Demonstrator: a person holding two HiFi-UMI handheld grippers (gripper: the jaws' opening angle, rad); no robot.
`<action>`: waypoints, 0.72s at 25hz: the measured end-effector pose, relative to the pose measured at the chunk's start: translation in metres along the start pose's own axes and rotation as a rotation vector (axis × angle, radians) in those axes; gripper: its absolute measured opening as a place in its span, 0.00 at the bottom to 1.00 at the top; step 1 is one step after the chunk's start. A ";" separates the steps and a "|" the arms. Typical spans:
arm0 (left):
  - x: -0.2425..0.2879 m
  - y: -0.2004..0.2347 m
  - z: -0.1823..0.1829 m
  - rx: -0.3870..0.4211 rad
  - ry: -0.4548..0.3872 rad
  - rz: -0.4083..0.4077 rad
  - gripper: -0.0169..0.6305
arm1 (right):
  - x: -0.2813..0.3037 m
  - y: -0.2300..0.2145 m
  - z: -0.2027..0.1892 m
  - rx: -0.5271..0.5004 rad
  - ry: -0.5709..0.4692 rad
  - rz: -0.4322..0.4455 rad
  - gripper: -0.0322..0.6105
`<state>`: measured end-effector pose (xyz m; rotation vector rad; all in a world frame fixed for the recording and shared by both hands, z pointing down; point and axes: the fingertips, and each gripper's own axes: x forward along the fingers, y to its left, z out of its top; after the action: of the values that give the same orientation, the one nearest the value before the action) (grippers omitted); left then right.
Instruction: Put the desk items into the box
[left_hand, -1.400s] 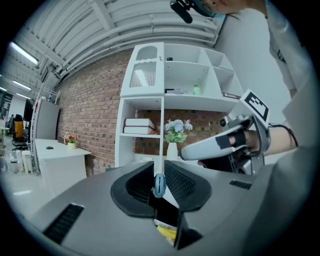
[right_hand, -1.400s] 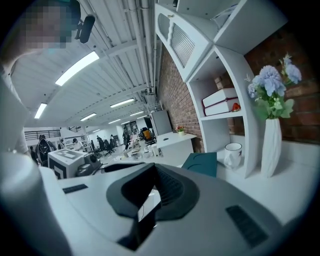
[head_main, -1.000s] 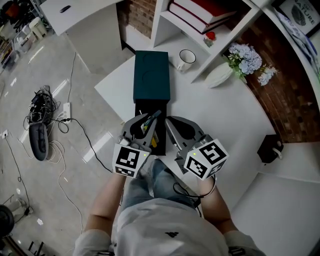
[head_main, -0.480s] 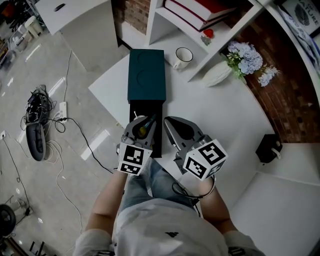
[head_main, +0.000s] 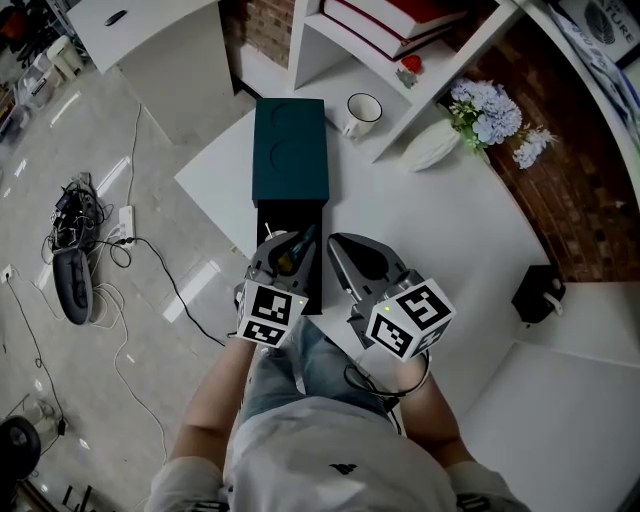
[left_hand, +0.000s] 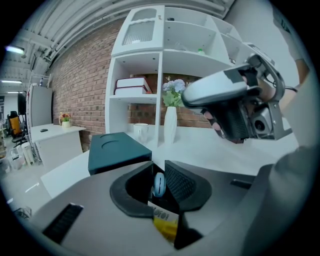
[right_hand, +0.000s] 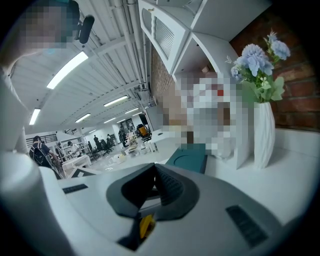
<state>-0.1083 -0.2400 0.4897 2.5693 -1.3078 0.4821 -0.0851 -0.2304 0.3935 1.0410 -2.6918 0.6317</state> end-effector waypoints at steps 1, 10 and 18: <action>0.000 0.000 0.000 0.002 0.000 -0.004 0.14 | -0.001 0.000 0.000 0.000 0.000 -0.001 0.06; -0.002 -0.006 -0.005 0.025 0.034 -0.050 0.15 | -0.004 0.003 -0.002 0.002 -0.002 0.002 0.06; -0.011 -0.003 0.008 0.022 -0.007 -0.032 0.15 | -0.010 0.007 0.000 -0.007 -0.013 0.002 0.06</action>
<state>-0.1101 -0.2328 0.4776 2.6078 -1.2690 0.4850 -0.0824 -0.2203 0.3881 1.0442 -2.7045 0.6173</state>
